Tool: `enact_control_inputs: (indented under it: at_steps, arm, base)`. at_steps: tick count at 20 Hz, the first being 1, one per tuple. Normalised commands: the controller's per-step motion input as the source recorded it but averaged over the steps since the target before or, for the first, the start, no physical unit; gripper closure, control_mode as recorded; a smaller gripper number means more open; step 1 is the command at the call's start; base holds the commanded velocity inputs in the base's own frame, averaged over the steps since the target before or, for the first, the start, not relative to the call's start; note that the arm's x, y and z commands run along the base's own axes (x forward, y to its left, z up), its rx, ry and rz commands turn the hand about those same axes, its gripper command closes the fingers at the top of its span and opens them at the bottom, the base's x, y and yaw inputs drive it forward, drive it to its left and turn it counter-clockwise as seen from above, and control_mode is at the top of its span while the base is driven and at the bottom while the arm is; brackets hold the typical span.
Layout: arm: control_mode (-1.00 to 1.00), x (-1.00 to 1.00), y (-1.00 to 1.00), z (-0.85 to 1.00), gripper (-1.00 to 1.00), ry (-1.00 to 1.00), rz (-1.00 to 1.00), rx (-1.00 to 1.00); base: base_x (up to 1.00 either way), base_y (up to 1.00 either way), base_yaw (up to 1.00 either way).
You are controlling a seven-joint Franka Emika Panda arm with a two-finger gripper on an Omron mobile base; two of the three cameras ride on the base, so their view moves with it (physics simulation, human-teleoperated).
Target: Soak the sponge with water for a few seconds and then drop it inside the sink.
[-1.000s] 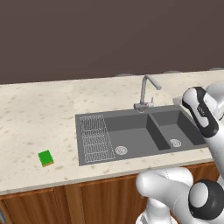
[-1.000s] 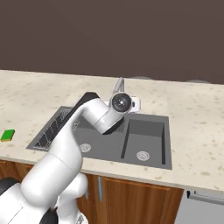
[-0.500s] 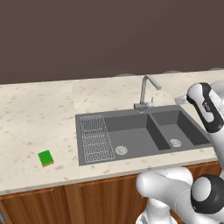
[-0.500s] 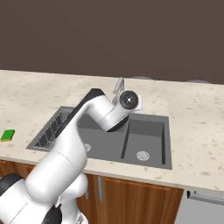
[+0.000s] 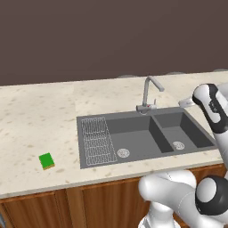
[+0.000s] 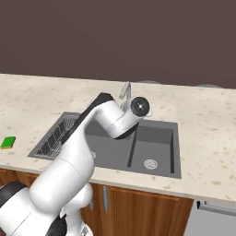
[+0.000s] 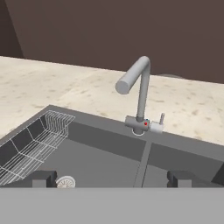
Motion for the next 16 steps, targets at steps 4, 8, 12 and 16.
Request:
enact_control_inputs:
  at_steps: [4, 8, 12, 16]
  arm:
    - [-1.0, 0.04, 0.0, 0.0, -1.0, 0.0, 0.0, 0.0]
    - [-1.0, 0.12, 0.0, -0.04, -1.0, 0.0, 0.0, 0.0]
    - [-1.0, 0.29, 0.0, -0.06, -1.0, 0.0, 0.0, 0.0]
    - [-1.0, 0.29, 0.0, -0.03, -1.0, 0.0, 0.0, 0.0]
  base:
    - [0.0, 0.0, 0.0]
    - [0.0, 0.0, 0.0]
    - [0.0, 0.0, 0.0]
    - [0.0, 0.0, 0.0]
